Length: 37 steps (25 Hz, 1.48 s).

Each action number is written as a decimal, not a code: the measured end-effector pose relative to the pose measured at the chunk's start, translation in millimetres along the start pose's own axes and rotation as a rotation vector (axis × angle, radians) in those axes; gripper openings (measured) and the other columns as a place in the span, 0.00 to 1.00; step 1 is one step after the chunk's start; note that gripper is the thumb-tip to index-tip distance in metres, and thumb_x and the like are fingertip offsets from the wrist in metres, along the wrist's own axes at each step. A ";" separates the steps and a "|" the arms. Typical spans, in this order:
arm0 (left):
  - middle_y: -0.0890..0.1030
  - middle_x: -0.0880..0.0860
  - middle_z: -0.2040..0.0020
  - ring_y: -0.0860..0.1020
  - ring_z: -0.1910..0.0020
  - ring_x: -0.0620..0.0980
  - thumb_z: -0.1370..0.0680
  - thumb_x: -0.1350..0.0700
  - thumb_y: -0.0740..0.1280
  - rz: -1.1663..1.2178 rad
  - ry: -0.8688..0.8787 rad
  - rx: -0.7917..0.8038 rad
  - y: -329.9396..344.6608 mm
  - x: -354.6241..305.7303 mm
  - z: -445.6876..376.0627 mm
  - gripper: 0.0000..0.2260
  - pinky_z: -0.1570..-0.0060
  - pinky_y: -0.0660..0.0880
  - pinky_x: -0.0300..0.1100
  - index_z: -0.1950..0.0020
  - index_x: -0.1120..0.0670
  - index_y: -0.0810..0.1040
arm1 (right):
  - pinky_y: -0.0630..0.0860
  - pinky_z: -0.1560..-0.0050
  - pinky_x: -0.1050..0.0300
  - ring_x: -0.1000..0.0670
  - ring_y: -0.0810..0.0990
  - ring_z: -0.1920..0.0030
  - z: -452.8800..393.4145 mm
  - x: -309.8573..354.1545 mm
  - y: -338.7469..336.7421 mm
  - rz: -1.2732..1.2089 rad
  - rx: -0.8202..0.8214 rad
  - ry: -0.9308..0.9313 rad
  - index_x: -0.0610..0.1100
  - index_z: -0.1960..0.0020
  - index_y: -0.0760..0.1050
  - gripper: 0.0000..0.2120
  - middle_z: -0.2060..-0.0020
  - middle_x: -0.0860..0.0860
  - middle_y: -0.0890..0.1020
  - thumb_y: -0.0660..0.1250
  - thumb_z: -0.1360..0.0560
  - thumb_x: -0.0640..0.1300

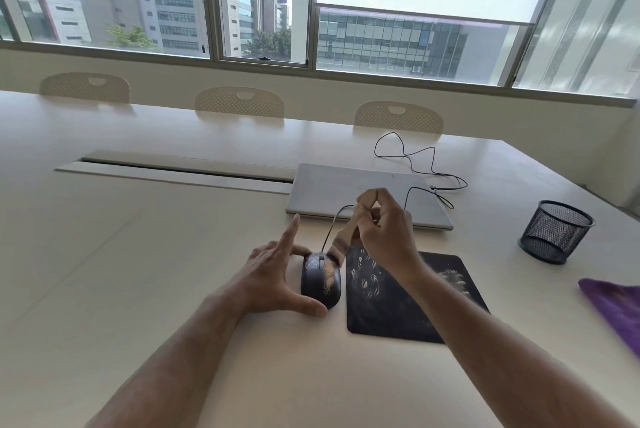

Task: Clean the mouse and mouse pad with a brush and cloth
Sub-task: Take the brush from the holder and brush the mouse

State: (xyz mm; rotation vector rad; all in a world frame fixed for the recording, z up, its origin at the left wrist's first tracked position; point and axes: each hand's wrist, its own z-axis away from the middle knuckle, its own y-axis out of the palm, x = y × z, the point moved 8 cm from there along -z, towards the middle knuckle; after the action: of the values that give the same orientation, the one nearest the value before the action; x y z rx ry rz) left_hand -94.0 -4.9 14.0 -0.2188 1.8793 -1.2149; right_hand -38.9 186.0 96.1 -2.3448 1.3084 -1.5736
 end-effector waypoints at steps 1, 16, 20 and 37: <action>0.68 0.32 0.36 0.58 0.25 0.48 0.44 0.26 0.75 0.001 -0.002 -0.001 0.1 0.1 0.0 0.67 0.31 0.52 0.41 0.22 0.41 0.32 | 0.83 0.64 0.47 0.46 0.86 0.64 0.5 -0.4 0.6 -0.023 0.011 0.012 0.49 0.53 0.75 0.03 0.65 0.48 0.85 0.65 0.22 0.41; 0.68 0.31 0.36 0.58 0.25 0.48 0.47 0.23 0.73 0.000 -0.017 0.000 1.9 4.3 -1.1 0.67 0.27 0.53 0.46 0.22 0.40 0.34 | 0.81 0.66 0.54 0.50 0.83 0.67 4.9 10.2 1.5 0.032 0.001 -0.044 0.46 0.47 0.73 0.05 0.65 0.49 0.83 0.64 0.22 0.41; 0.68 0.31 0.35 0.58 0.25 0.48 0.46 0.23 0.73 -0.001 -0.016 -0.001 2.0 3.6 -1.3 0.67 0.27 0.52 0.45 0.21 0.41 0.35 | 0.78 0.69 0.60 0.50 0.81 0.67 -0.1 15.6 -3.4 0.042 0.023 -0.044 0.45 0.48 0.72 0.03 0.65 0.51 0.81 0.63 0.22 0.39; 0.71 0.37 0.30 0.59 0.25 0.48 0.45 0.24 0.74 0.004 -0.019 -0.003 0.9 3.1 -1.4 0.67 0.29 0.52 0.44 0.20 0.43 0.37 | 0.72 0.74 0.60 0.58 0.75 0.74 23.6 31.2 3.8 0.071 0.069 -0.245 0.45 0.49 0.70 0.04 0.71 0.50 0.78 0.63 0.22 0.39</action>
State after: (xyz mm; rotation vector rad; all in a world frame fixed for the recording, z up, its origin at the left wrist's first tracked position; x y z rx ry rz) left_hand -96.7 -5.2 11.8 -0.2273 1.8644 -1.2029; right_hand -18.8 153.8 106.3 -2.3320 1.2469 -1.2432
